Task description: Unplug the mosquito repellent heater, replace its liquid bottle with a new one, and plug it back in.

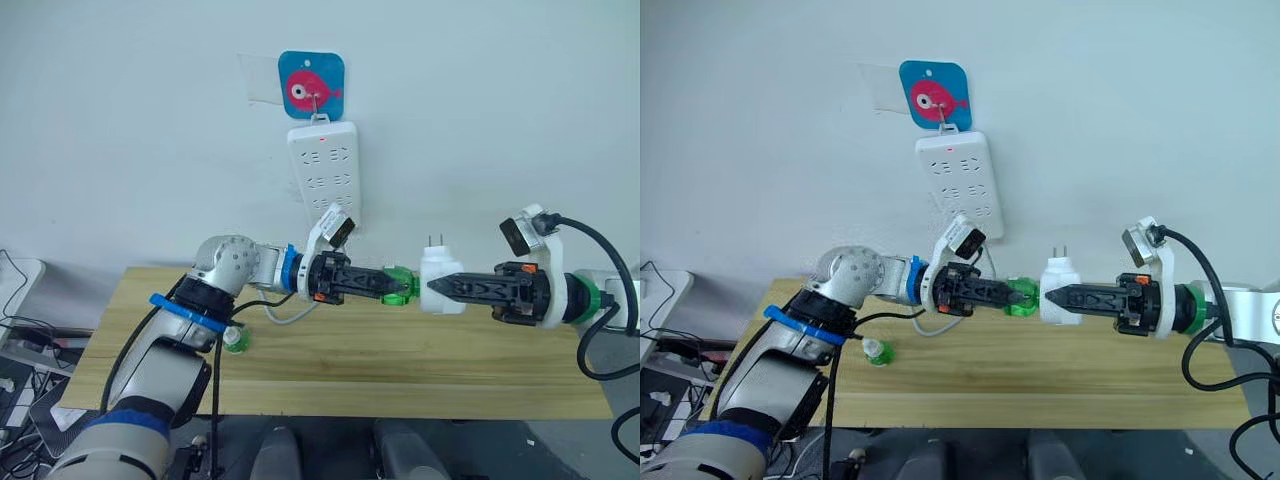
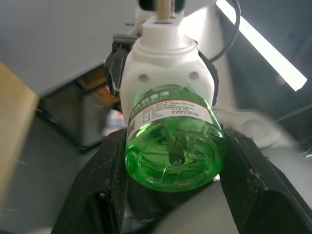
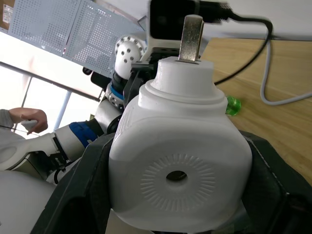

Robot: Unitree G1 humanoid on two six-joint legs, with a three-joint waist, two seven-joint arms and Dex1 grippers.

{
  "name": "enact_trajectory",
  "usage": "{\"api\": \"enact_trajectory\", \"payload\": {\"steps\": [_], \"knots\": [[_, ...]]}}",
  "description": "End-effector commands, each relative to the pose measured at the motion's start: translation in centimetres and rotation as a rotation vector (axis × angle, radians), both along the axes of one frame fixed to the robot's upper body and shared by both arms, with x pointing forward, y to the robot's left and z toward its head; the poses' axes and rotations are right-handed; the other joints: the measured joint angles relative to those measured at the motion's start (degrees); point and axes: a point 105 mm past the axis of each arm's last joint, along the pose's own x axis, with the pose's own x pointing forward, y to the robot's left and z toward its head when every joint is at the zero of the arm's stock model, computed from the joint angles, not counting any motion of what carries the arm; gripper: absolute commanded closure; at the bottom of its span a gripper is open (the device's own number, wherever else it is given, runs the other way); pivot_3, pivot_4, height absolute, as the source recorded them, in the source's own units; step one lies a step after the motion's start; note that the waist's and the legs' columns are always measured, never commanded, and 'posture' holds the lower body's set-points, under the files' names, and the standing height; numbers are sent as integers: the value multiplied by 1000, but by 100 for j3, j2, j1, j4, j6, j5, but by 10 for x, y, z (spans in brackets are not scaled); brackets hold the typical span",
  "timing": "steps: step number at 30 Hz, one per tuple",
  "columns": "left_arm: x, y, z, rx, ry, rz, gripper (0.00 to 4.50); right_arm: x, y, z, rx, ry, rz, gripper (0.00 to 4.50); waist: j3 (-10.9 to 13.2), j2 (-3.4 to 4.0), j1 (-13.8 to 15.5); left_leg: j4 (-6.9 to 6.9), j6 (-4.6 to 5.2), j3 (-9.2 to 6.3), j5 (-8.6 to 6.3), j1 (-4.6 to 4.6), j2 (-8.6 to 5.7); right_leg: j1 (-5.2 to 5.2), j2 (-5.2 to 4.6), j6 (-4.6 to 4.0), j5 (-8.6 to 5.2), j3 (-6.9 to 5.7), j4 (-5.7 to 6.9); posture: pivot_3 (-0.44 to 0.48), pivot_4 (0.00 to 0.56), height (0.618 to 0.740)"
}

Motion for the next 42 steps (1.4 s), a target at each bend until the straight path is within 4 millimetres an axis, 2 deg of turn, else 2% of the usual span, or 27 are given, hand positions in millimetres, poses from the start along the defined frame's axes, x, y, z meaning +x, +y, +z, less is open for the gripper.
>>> {"api": "enact_trajectory", "payload": {"steps": [1, 3, 10, 17, 20, 24, 29, 30, 32, 34, 36, 39, 42], "knots": [[-5, 8, 17, -43, 29, -31, 2270, -3, 3, 4, 0, -23, 12, 1465, 13, 0, -9, 0, 0, 1, 0, -1, 0, -2, 0, 0, 0, 2, -1, -53, 162, 740], [-6, 7, 18, -49, 14, -24, 2270, -3, 3, 4, 3, -23, 7, 1465, 13, 0, -6, -1, -2, 3, 1, -2, 1, -4, 0, -2, 1, 5, -1, -53, 162, 740], [-6, 3, 19, -59, -16, 4, 45, -1, 2, 2, 7, -15, -12, 1465, 14, -2, 0, 2, -4, 9, 2, 0, -1, -2, -5, -1, 1, 8, 1, -50, 162, 740], [-2, 1, 18, -45, -51, 37, 18, 4, 0, 1, 15, -9, -39, 1465, 14, -2, 16, 1, -4, 13, 1, 0, -2, -2, -6, -2, 1, 11, 0, -45, 162, 740], [5, 3, 11, -2, -129, 93, 18, 6, -2, 2, 25, -10, -47, 1465, 14, -2, 32, 0, -4, 14, 2, 0, -1, -2, -6, -2, 1, 11, 0, -45, 162, 740], [13, 14, 1, 55, -292, 157, 18, 5, -6, 5, 37, -12, -52, 1465, 14, -1, 30, -1, -6, 19, 3, 4, -1, -2, -6, -10, 6, 17, 1, -45, 162, 740], [13, 31, 8, 26, -496, 146, 18, 7, -11, 5, 47, -12, -79, 1465, 15, -2, 49, 0, -5, 18, 2, 1, -2, -3, -7, -27, 16, 15, 0, -36, 159, 740], [17, 33, 12, 18, -480, 180, 18, 8, -12, 5, 53, -12, -89, 1465, 15, -2, 60, -1, -5, 19, 1, 1, -3, -2, -9, -27, 16, 15, -2, -36, 159, 740], [18, 32, 13, -8, -658, 220, 18, 9, -13, 6, 70, -13, -97, 1465, 15, -2, 91, 0, -5, 21, 1, 1, -5, -2, -11, -27, 16, 16, -2, -35, 160, 740], [10, 26, 12, -91, -1039, 218, 18, 11, -15, 7, 88, -13, -106, 1465, 15, -2, 108, -1, -5, 23, 1, 1, -4, -2, -13, -27, 16, 17, -5, -28, 161, 740], [4, 22, 11, -159, -1270, 218, 18, 12, -17, 9, 97, -10, -105, 1465, 16, -2, 153, -4, -15, 31, 6, 1, -2, -2, -13, -31, 18, 22, -8, -29, 162, 740], [3, 18, 10, -233, -1553, 226, 18, 12, -19, 11, 109, -6, -99, 1465, 17, -3, 259, -1, -14, 30, 6, 0, -2, -2, -13, -31, 18, 20, -7, -26, 163, 740], [11, 13, 16, -306, -1835, 310, 18, 12, -20, 12, 120, -2, -90, 1465, 16, -3, 295, 4, -4, 33, 1, 3, -7, 3, -15, -30, 19, 25, -7, -28, 164, 740]]}}
